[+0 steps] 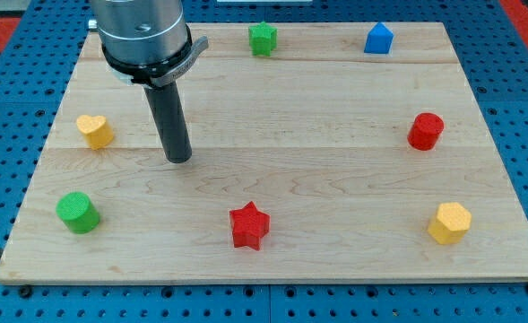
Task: Place the blue triangle diagonally to the bottom right of the green star
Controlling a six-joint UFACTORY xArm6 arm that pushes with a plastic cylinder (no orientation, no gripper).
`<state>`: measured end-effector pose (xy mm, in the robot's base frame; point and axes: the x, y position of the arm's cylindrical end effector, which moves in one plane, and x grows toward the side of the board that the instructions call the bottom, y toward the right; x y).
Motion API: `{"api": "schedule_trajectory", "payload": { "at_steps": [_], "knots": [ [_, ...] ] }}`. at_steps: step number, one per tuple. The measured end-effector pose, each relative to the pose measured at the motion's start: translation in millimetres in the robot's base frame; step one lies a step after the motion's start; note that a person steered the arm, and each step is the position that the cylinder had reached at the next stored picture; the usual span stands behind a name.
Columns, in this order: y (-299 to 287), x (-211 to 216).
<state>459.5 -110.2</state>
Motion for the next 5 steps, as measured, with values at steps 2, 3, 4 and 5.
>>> {"api": "schedule_trajectory", "payload": {
  "at_steps": [2,3,4,5],
  "knots": [
    [2.4,2.6],
    [-1.1,2.0],
    [-4.6,-1.7],
    [-5.8,0.0]
  ]
}}
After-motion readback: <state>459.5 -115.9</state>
